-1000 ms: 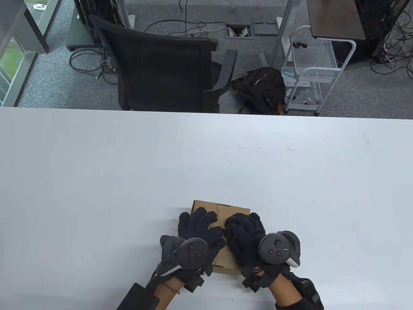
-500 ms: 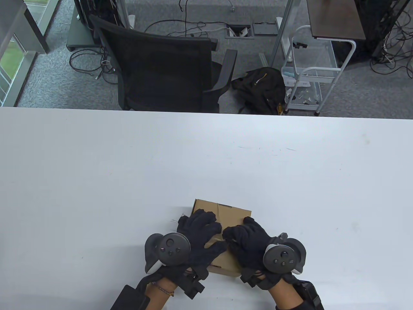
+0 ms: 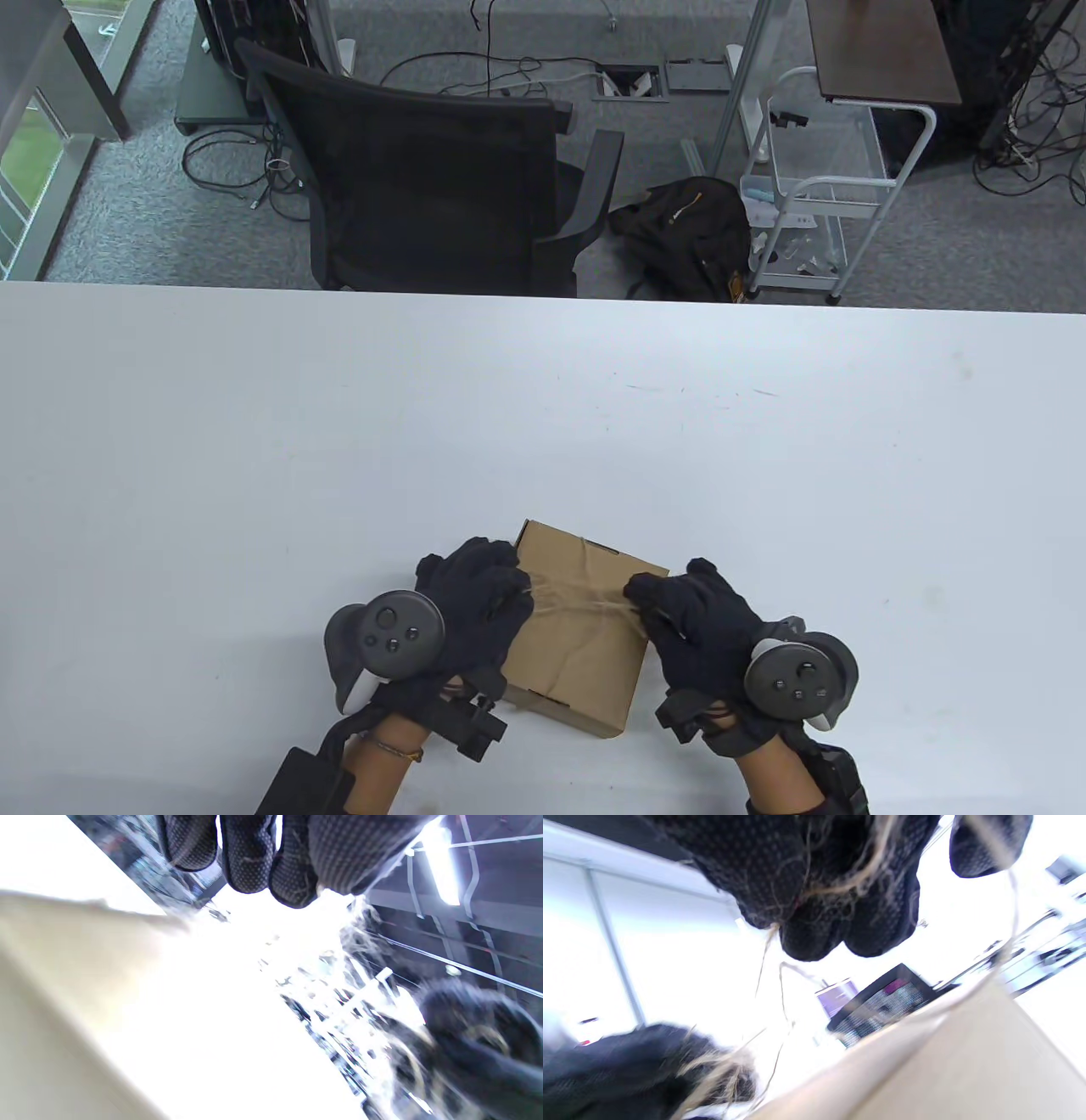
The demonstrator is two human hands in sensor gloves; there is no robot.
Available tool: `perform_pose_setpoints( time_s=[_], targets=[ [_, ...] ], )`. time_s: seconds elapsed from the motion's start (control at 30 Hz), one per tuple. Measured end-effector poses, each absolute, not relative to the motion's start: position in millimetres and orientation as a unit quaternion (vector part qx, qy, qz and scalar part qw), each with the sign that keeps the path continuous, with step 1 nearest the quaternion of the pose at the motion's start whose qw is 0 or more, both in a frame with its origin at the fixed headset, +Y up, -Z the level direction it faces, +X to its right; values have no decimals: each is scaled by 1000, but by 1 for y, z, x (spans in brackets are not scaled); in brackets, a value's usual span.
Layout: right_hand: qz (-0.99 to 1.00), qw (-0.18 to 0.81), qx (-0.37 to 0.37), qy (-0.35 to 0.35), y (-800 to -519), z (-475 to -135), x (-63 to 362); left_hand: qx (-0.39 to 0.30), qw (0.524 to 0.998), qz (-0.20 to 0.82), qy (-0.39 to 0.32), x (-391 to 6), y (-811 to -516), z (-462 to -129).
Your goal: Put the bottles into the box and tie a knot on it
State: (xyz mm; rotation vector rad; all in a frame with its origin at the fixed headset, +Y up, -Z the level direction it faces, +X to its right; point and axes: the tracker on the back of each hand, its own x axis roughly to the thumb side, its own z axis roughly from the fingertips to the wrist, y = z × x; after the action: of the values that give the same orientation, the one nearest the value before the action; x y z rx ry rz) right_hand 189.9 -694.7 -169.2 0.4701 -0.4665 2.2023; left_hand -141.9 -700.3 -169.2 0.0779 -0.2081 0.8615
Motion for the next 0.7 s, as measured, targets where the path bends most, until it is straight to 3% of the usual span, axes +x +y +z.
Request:
perform_pose_setpoints(
  time_s=[0.13,0.27,0.37,0.47,0.53,0.6,0.7],
  targets=[
    [876,427,137,-177,-693,-175,212,61,947,313,-42,-170,-701,-174],
    [876,452,93,-138,-698,-178,227,64,961,267,24,-195,-702,-178],
    [840,523,122,-80,-703,-184,233,62,970,228,59,-204,-704,-179],
    [763,615,195,41,-713,-192,231,9,978,175,109,-211,-709,-182],
    [715,659,223,73,-718,-195,227,-28,982,129,138,-213,-712,-184],
    [725,647,218,90,-723,-195,225,-62,979,76,176,-216,-715,-186],
    [801,561,203,53,-723,-192,217,-74,977,86,181,-218,-720,-187]
  ],
)
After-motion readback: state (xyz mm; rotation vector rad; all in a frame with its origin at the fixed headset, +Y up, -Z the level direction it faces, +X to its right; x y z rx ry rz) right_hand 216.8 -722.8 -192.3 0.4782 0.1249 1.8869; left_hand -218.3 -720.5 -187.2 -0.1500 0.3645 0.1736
